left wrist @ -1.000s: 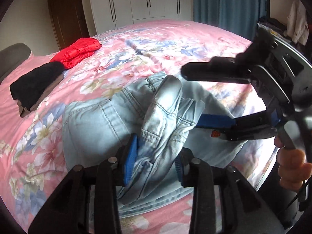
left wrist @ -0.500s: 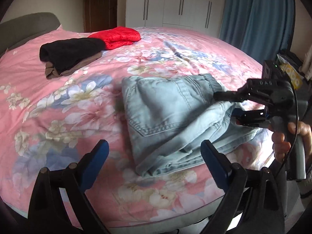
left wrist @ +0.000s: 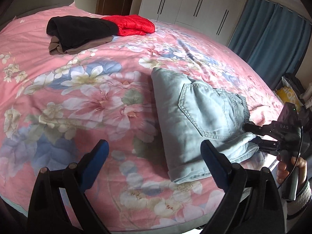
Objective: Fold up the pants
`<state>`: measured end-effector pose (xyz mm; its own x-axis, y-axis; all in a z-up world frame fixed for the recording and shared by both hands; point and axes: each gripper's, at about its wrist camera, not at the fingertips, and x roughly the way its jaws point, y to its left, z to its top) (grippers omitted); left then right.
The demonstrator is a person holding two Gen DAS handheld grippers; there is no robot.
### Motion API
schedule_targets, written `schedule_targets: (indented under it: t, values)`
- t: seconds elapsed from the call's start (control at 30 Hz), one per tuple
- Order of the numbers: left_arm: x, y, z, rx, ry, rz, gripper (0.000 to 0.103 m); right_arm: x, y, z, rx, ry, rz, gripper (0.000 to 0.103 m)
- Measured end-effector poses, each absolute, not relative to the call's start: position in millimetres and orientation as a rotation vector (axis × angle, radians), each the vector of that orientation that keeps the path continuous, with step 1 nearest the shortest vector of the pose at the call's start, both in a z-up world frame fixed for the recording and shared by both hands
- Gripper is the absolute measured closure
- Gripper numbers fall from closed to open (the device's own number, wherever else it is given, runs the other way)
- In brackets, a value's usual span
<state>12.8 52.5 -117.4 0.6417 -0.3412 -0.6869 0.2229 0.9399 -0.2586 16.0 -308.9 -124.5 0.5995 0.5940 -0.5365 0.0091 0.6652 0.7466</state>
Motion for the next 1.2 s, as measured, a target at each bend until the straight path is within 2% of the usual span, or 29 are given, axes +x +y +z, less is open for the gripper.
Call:
schedule_targets:
  t: [0.03, 0.1, 0.2, 0.27, 0.33, 0.43, 0.57, 0.6, 0.63, 0.67, 0.7, 0.73, 0.77, 0.87, 1.03, 1.2]
  values:
    - [16, 54, -119, -0.189, 0.826, -0.335, 0.009, 19, -314, -141, 0.816, 0.935, 0.334, 0.071]
    - [25, 60, -122, -0.258, 0.860, -0.353, 0.008, 19, -325, -159, 0.895, 0.934, 0.357, 0.071]
    - [38, 68, -125, -0.331, 0.890, -0.366, 0.008, 13, -325, -146, 0.785, 0.918, 0.341, 0.066]
    - [50, 72, -128, -0.403, 0.913, -0.403, 0.008, 6, -317, -123, 0.602, 0.887, 0.258, 0.052]
    - [64, 74, -132, -0.479, 0.938, -0.437, 0.008, -7, -304, -99, 0.403, 0.797, 0.146, 0.043]
    - [86, 69, -137, -0.542, 0.970, -0.481, 0.008, -23, -278, -74, 0.178, 0.666, 0.082, 0.042]
    - [118, 56, -145, -0.619, 1.032, -0.563, 0.009, -21, -233, -68, 0.142, 0.610, 0.338, 0.042]
    - [125, 54, -147, -0.633, 1.043, -0.575, 0.009, -13, -214, -72, 0.134, 0.642, 0.412, 0.043]
    - [130, 52, -149, -0.638, 1.049, -0.562, 0.010, -8, -198, -78, 0.121, 0.667, 0.467, 0.051]
    - [135, 50, -150, -0.637, 1.058, -0.568, 0.016, -3, -183, -82, 0.106, 0.681, 0.515, 0.061]
    - [140, 48, -152, -0.638, 1.062, -0.581, 0.022, 1, -170, -86, 0.088, 0.684, 0.557, 0.066]
    - [146, 47, -154, -0.640, 1.071, -0.573, 0.039, 1, -159, -87, 0.064, 0.677, 0.587, 0.070]
    - [151, 47, -157, -0.649, 1.085, -0.574, 0.051, 3, -148, -89, 0.042, 0.673, 0.610, 0.074]
    - [163, 49, -162, -0.659, 1.090, -0.560, 0.070, 5, -125, -100, -0.016, 0.690, 0.685, 0.085]
    - [181, 51, -164, -0.689, 1.062, -0.530, 0.073, 0, -117, -131, -0.091, 0.777, 0.701, 0.098]
    - [188, 55, -148, -0.667, 1.030, -0.470, 0.070, -2, -134, -133, -0.024, 0.826, 0.732, 0.099]
